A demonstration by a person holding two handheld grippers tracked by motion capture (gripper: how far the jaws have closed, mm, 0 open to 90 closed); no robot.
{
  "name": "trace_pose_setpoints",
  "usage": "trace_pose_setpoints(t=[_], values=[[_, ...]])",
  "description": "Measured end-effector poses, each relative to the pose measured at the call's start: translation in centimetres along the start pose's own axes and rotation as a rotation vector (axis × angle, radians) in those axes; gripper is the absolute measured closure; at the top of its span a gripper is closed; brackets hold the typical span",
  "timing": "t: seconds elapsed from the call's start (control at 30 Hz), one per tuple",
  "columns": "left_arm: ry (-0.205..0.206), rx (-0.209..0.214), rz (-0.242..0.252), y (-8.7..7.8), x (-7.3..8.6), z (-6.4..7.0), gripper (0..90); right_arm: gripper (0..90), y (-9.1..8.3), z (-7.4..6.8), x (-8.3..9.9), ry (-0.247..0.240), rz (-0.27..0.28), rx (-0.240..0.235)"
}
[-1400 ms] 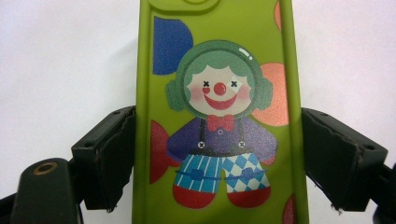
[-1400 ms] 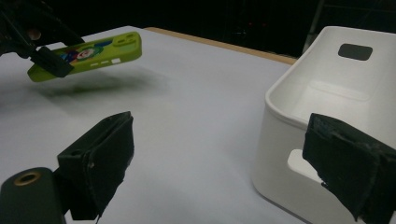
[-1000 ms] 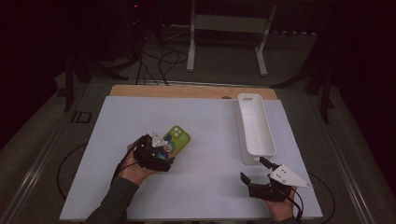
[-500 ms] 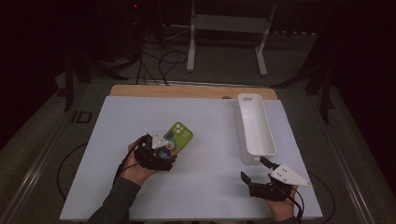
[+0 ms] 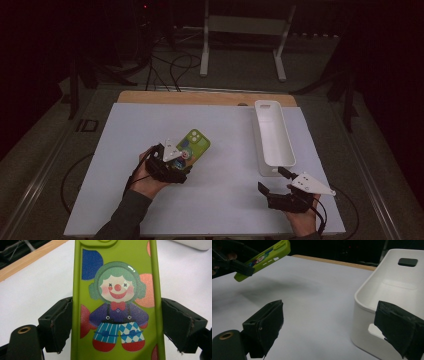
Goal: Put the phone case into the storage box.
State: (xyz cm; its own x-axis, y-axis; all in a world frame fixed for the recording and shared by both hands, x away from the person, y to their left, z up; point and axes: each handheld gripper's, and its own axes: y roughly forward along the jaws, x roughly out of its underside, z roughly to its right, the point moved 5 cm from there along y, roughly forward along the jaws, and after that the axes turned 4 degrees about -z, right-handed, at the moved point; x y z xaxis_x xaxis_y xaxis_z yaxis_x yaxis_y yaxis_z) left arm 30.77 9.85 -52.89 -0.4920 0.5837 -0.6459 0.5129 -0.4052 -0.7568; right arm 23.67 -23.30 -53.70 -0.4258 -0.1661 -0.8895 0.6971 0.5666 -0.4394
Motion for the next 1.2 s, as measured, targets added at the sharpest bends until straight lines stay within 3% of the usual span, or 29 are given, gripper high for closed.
trace_pose_setpoints(t=[0.6, 1.2], values=[[0.039, 0.023, 0.067, -0.5, -1.0, 1.1, 16.2, 8.7, 0.0, 0.0, -1.1, 0.038, -0.006, -0.033], [0.062, 0.017, 0.111, -1.5, -1.9, 1.8, 16.2, 8.7, 0.8, 0.1, -2.8, 0.026, 0.002, -0.066]])
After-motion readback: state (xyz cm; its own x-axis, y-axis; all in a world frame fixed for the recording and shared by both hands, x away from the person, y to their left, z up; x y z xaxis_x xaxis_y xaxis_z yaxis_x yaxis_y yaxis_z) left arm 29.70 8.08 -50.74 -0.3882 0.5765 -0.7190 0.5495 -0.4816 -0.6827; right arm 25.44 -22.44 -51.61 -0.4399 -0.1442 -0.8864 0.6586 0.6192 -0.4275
